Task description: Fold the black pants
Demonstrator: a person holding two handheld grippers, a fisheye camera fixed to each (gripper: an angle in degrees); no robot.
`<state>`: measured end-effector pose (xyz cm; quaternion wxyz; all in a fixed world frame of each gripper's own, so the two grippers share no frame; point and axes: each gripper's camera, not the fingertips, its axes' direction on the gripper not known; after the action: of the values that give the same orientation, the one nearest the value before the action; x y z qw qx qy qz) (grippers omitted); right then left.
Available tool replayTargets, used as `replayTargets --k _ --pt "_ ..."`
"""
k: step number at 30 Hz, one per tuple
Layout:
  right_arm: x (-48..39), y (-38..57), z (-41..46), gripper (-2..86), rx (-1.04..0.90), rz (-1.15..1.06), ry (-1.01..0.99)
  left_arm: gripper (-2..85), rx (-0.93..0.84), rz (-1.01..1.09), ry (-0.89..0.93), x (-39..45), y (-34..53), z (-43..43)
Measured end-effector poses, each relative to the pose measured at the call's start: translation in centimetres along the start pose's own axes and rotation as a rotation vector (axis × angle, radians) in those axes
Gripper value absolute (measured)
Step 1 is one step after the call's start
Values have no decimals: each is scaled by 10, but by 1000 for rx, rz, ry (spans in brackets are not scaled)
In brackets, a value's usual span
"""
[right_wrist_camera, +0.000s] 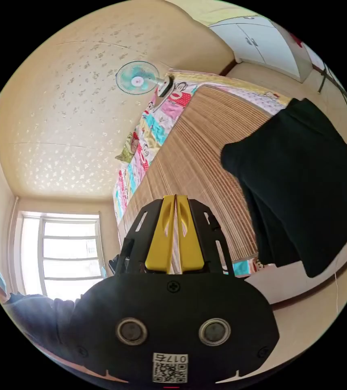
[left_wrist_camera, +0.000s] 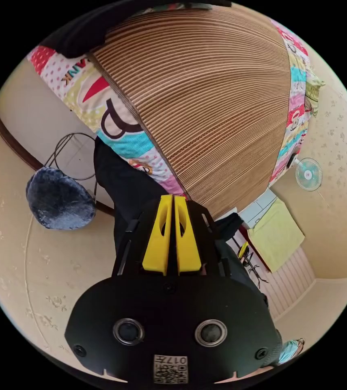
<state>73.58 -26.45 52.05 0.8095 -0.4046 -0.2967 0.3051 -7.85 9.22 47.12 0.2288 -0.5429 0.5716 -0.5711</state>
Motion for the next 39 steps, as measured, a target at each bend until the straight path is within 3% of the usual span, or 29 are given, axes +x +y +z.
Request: replayTargets --k 2,6,11,14,22,27,35,39 --pt "-24 5 48 5 -79 -32 -62 -10 -17 -16 29 -9 13 12" --pt "-79 40 147 4 -208 -103 -172 -8 127 16 92 -13 41 -2" --pt "-104 83 221 5 -283 -92 -256 10 205 52 73 -20 60 -6" --pt "-106 97 241 5 -285 -72 -248 53 227 52 -12 -28 62 -33" --pt "-113 136 253 4 -140 -17 -156 80 584 304 -430 43 73 -248" --pt "-122 182 283 5 -98 36 -112 120 789 285 -520 66 75 -321" --pt "-126 222 331 5 -101 76 -52 117 730 169 -455 19 50 -295" --pt "-133 227 356 5 -152 36 95 98 690 127 -214 -47 77 -291"
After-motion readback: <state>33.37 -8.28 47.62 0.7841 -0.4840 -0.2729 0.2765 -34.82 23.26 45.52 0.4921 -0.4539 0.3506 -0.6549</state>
